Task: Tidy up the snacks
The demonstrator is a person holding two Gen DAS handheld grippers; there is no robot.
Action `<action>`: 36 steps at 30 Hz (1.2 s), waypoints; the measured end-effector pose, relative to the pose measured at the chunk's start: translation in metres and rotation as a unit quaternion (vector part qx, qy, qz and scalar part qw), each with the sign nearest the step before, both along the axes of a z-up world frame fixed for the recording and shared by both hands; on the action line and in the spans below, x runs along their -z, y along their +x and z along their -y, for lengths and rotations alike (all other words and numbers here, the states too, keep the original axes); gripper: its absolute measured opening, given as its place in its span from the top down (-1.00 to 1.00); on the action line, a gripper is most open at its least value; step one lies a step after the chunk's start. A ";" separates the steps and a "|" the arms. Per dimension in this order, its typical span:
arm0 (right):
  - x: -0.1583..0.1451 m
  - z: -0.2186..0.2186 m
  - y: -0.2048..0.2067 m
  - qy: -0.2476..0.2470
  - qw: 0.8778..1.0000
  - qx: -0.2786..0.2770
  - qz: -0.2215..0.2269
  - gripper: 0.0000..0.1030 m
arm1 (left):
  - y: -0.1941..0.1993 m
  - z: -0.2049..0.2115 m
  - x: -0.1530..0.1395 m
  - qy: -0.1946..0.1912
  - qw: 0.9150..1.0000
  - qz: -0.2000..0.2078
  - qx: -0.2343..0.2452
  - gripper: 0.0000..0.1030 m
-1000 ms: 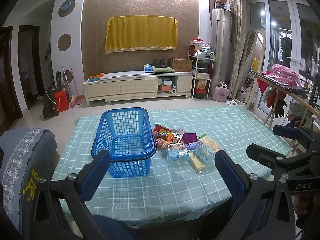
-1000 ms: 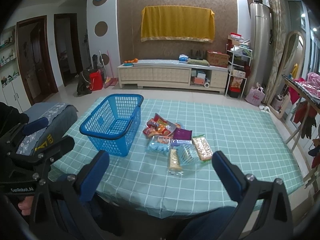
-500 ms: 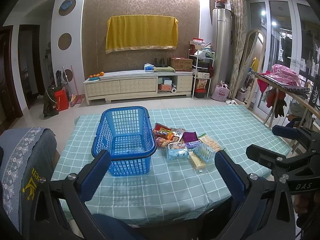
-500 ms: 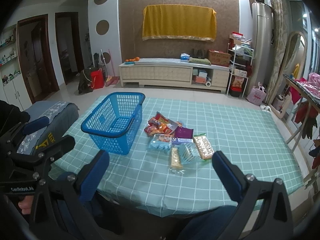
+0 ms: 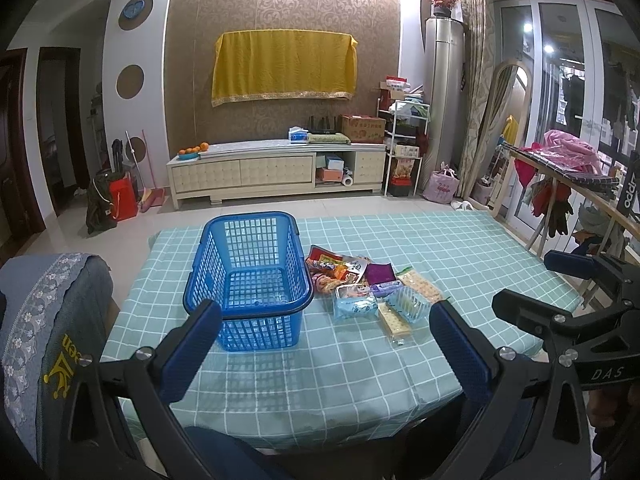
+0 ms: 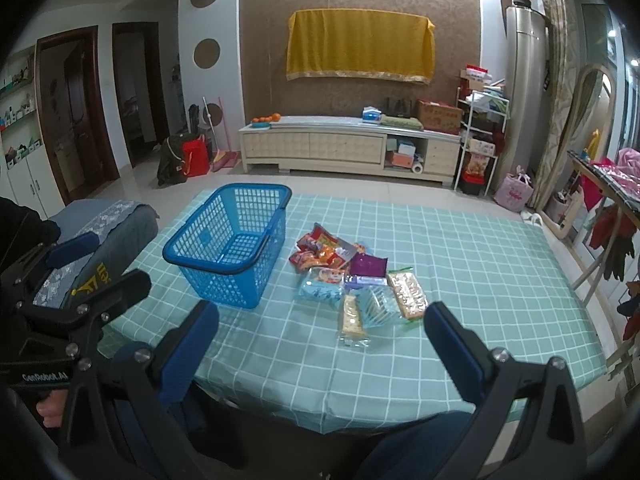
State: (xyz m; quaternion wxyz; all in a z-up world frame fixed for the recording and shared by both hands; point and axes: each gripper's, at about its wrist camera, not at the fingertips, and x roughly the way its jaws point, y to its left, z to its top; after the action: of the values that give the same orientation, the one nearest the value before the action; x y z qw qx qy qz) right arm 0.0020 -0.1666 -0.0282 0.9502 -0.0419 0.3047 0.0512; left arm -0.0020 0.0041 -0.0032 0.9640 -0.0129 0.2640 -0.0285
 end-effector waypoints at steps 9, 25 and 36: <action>0.000 -0.001 0.000 0.000 1.000 -0.001 0.000 -1.00 | -0.002 0.000 -0.002 0.004 1.000 0.003 -0.002 -1.00; -0.012 0.022 0.027 -0.003 1.000 -0.004 0.006 -1.00 | 0.039 0.023 -0.014 0.034 0.999 -0.015 0.038 -1.00; 0.012 0.075 0.086 0.028 0.998 0.004 -0.064 -1.00 | 0.109 0.069 0.008 0.043 0.993 -0.071 0.087 -1.00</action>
State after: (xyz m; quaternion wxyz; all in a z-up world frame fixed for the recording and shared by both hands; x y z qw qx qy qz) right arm 0.0884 -0.2421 -0.0406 0.9296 -0.0104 0.3638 0.0590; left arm 0.1074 -0.0645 -0.0115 0.9364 0.0493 0.3326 -0.1005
